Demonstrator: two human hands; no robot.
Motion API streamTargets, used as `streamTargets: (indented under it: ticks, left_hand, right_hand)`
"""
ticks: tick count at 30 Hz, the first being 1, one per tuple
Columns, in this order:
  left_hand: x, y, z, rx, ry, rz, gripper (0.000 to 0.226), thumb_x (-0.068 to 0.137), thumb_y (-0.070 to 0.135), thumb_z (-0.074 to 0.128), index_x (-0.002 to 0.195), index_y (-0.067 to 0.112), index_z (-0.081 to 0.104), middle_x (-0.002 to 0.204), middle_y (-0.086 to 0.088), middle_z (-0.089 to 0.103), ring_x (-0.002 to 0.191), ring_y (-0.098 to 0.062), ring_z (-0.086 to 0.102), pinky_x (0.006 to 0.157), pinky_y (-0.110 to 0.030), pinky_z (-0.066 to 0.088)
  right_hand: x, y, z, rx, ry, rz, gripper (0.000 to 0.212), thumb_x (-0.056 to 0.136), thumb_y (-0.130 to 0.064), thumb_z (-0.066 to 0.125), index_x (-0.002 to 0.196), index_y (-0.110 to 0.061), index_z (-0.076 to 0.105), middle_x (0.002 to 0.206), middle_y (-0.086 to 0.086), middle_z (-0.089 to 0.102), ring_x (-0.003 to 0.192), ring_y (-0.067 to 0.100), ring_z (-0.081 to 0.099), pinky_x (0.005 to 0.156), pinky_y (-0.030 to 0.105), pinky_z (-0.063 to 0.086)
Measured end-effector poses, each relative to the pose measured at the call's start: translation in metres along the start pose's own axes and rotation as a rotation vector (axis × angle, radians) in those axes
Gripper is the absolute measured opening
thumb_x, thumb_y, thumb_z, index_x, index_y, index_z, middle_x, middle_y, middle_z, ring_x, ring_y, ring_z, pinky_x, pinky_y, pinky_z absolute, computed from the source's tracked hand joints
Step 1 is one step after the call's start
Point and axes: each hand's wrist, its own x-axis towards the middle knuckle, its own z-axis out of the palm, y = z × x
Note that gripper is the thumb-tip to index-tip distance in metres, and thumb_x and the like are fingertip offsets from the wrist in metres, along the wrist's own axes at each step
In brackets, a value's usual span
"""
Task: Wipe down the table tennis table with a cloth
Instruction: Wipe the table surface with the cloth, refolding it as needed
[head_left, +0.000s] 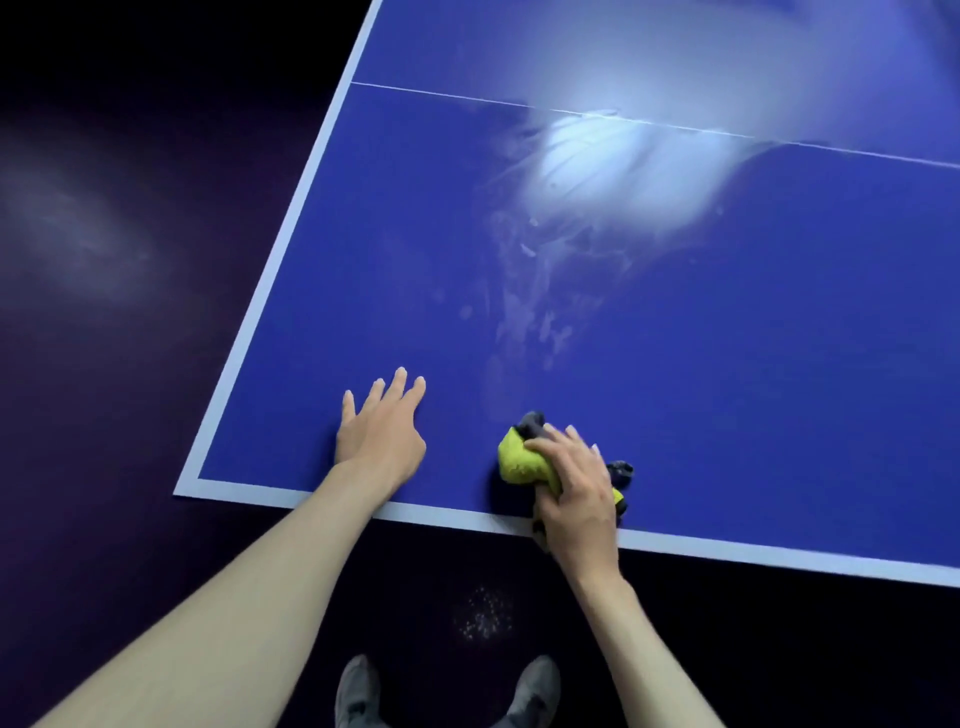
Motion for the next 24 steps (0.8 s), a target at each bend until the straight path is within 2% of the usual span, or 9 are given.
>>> streamTargets:
  ticks: [2,5,8,10,13,15,18,20,24]
  left_hand:
    - [-0.001,-0.003,0.001,-0.011,0.01,0.019,0.089,0.088,-0.004,0.039,0.162,0.034,0.009,0.171,0.009,-0.001,0.158,-0.018,0.002,0.127,-0.053,0.001]
    - [0.004,-0.006,0.002,-0.01,0.029,0.014,0.091,0.087,-0.007,0.037,0.162,0.036,0.009,0.171,0.011,0.001,0.158,-0.016,0.003,0.126,-0.054,-0.003]
    - [0.005,-0.004,0.004,-0.019,0.048,-0.009,0.093,0.085,-0.01,0.036,0.162,0.037,0.01,0.171,0.012,0.001,0.158,-0.016,0.003,0.126,-0.053,-0.003]
    - [0.005,-0.002,0.005,-0.023,0.065,-0.018,0.092,0.086,-0.009,0.037,0.162,0.037,0.01,0.171,0.012,0.001,0.158,-0.016,0.003,0.127,-0.052,-0.002]
    - [0.009,-0.002,0.007,0.037,0.083,-0.005,0.089,0.088,-0.005,0.039,0.162,0.036,0.008,0.171,0.01,0.001,0.158,-0.017,0.005,0.127,-0.051,-0.002]
    - [0.011,-0.004,0.009,0.064,0.092,-0.001,0.089,0.089,-0.004,0.039,0.162,0.035,0.007,0.171,0.009,0.001,0.158,-0.018,0.006,0.127,-0.052,-0.002]
    - [0.008,-0.007,0.008,0.038,0.063,0.031,0.089,0.089,-0.005,0.039,0.163,0.034,0.009,0.171,0.008,0.001,0.158,-0.02,0.005,0.127,-0.053,0.0]
    - [0.007,-0.012,0.003,-0.014,0.023,0.066,0.088,0.089,-0.007,0.037,0.163,0.032,0.01,0.171,0.007,0.001,0.158,-0.021,0.004,0.126,-0.055,0.002]
    - [0.005,-0.025,-0.016,-0.092,-0.045,0.134,0.08,0.092,-0.005,0.036,0.163,0.026,0.017,0.171,0.004,0.006,0.158,-0.019,0.007,0.126,-0.053,-0.001]
  right_hand:
    - [0.044,0.006,-0.005,-0.023,0.046,0.004,0.059,0.077,-0.003,0.061,0.129,-0.03,0.065,0.149,-0.011,0.056,0.15,0.018,0.038,0.128,0.039,0.016]
    - [0.132,0.012,-0.004,-0.073,0.037,0.011,0.055,0.081,-0.004,0.059,0.132,-0.026,0.062,0.147,-0.002,0.058,0.148,0.028,0.04,0.126,0.048,0.02]
    - [0.215,0.009,0.0,-0.128,0.066,0.008,0.052,0.079,-0.014,0.052,0.13,-0.024,0.061,0.13,0.006,0.062,0.133,0.037,0.05,0.117,0.057,0.031]
    - [0.258,0.001,0.007,-0.137,0.087,0.001,0.049,0.081,-0.01,0.056,0.129,-0.022,0.062,0.123,0.009,0.063,0.125,0.038,0.054,0.114,0.056,0.034]
    - [0.289,-0.013,0.024,-0.113,0.149,0.04,0.047,0.082,-0.008,0.06,0.128,-0.021,0.064,0.121,0.011,0.064,0.118,0.036,0.056,0.11,0.047,0.038]
    - [0.281,-0.024,0.036,-0.111,0.138,0.007,0.048,0.081,-0.01,0.06,0.127,-0.021,0.065,0.119,0.009,0.065,0.116,0.034,0.058,0.105,0.044,0.04]
    - [0.228,-0.036,0.048,-0.079,0.035,-0.132,0.049,0.075,-0.012,0.059,0.122,-0.022,0.066,0.115,0.003,0.066,0.112,0.033,0.059,0.1,0.047,0.045]
    - [0.175,-0.049,0.054,-0.062,0.002,-0.167,0.049,0.073,-0.013,0.058,0.12,-0.025,0.065,0.121,-0.002,0.066,0.119,0.03,0.058,0.104,0.048,0.044]
    - [0.063,-0.07,0.067,-0.038,-0.041,-0.168,0.054,0.075,-0.001,0.066,0.123,-0.027,0.066,0.141,-0.009,0.063,0.139,0.022,0.05,0.117,0.047,0.037]
